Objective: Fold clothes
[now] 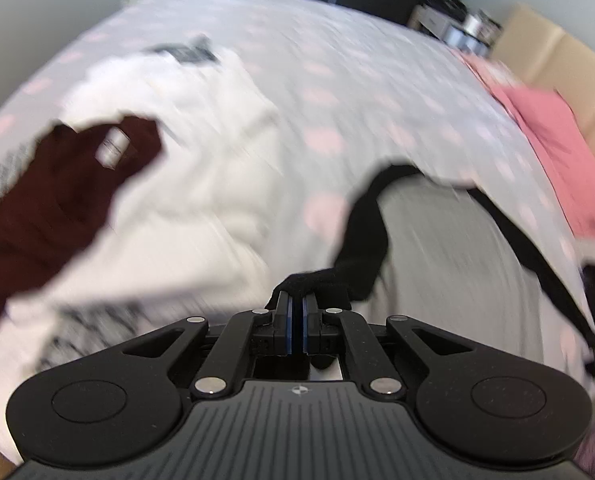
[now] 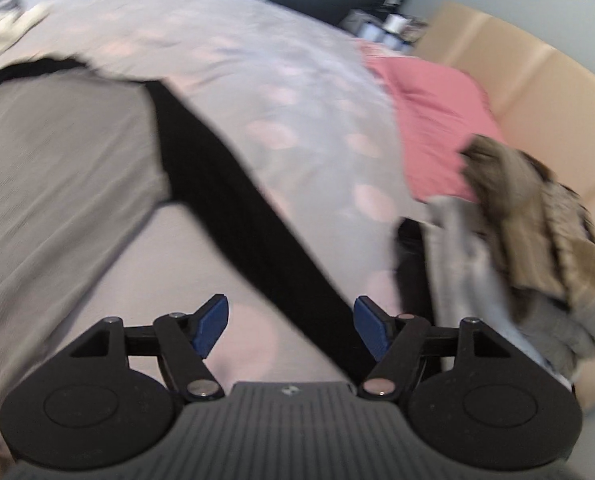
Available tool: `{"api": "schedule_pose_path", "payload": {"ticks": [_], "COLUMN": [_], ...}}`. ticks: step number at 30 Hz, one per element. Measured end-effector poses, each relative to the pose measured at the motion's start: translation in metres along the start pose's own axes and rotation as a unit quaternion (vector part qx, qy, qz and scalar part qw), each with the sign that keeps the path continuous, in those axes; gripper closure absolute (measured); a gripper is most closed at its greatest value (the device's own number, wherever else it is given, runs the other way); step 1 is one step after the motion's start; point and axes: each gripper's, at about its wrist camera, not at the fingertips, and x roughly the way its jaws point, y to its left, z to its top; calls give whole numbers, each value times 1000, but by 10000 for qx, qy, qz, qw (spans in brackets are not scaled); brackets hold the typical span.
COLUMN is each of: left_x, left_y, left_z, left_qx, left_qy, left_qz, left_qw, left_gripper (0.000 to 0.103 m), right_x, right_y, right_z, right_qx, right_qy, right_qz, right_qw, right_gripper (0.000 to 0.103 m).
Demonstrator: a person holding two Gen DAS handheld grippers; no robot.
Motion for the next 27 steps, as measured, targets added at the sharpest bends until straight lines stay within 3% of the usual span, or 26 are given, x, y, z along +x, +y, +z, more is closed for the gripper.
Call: {"api": "schedule_pose_path", "payload": {"ticks": [7, 12, 16, 19, 22, 24, 27], "left_x": [7, 26, 38, 46, 47, 43, 29], "left_y": [57, 107, 122, 113, 95, 82, 61], "left_z": [65, 90, 96, 92, 86, 80, 69], "left_qx": [-603, -1112, -1229, -1016, -523, -249, 75], "left_qy": [-455, -653, -717, -591, -639, -740, -865], "left_qz": [612, 1200, 1302, 1210, 1495, 1606, 1461], "left_qw": [9953, 9844, 9812, 9857, 9853, 9839, 9854], "left_gripper": [100, 101, 100, 99, 97, 89, 77], "right_x": [18, 32, 48, 55, 57, 57, 52], "right_y": [18, 13, 9, 8, 7, 6, 2], "right_z": [11, 15, 21, 25, 26, 26, 24], "right_qx": [-204, 118, 290, 389, 487, 573, 801], "right_qy": [255, 484, 635, 682, 688, 685, 644], "right_qz": [120, 109, 158, 227, 355, 493, 843], "right_qw": [9994, 9987, 9974, 9967, 9958, 9948, 9911], "right_gripper": [31, 31, 31, 31, 31, 31, 32]}}
